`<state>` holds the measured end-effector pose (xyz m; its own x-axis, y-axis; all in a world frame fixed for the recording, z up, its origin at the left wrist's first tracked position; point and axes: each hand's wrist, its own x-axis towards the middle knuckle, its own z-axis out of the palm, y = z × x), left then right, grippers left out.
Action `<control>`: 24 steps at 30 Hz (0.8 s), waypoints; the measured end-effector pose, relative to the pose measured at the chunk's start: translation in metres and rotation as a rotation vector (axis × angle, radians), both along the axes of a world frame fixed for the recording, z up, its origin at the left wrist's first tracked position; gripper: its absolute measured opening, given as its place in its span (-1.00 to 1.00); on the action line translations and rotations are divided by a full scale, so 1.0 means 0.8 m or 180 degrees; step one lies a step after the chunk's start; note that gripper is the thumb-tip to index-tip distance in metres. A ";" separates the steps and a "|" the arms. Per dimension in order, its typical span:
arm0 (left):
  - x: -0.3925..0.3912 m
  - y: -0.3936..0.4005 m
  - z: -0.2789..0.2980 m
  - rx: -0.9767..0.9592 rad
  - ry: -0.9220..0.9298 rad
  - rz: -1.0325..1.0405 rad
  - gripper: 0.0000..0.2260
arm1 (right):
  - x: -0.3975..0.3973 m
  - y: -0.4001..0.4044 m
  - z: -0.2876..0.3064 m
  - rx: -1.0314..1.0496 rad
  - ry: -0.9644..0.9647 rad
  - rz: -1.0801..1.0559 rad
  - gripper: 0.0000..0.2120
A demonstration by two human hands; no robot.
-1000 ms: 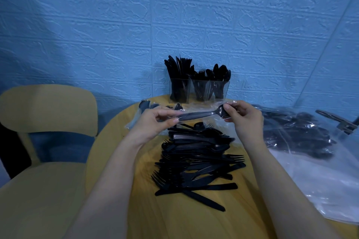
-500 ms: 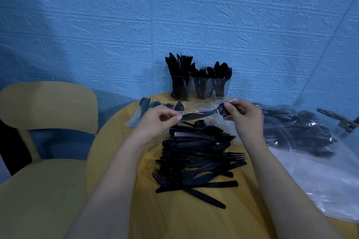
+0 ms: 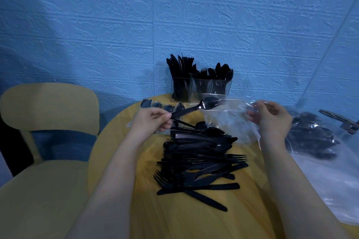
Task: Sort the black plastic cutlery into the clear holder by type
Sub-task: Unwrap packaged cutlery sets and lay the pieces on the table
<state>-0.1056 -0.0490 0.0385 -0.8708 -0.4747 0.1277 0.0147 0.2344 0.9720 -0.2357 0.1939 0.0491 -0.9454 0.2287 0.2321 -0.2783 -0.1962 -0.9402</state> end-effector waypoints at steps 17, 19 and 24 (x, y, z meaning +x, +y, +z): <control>-0.004 0.011 -0.005 -0.1146 -0.0615 -0.0371 -0.94 | 0.012 -0.024 -0.026 0.3594 0.0904 0.0593 -0.68; -0.001 0.011 -0.003 -0.1286 -0.0784 -0.0520 -0.90 | 0.009 -0.023 -0.032 0.4110 0.0628 0.0656 -0.61; 0.003 -0.014 -0.004 -0.1016 -0.0506 0.0232 -0.92 | 0.010 -0.025 -0.031 0.4176 0.1069 0.0315 -0.62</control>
<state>-0.1029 -0.0602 0.0355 -0.8570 -0.4945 0.1453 -0.1586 0.5213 0.8385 -0.2277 0.1736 0.0246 -0.8000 -0.4021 0.4452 -0.5662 0.7514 -0.3389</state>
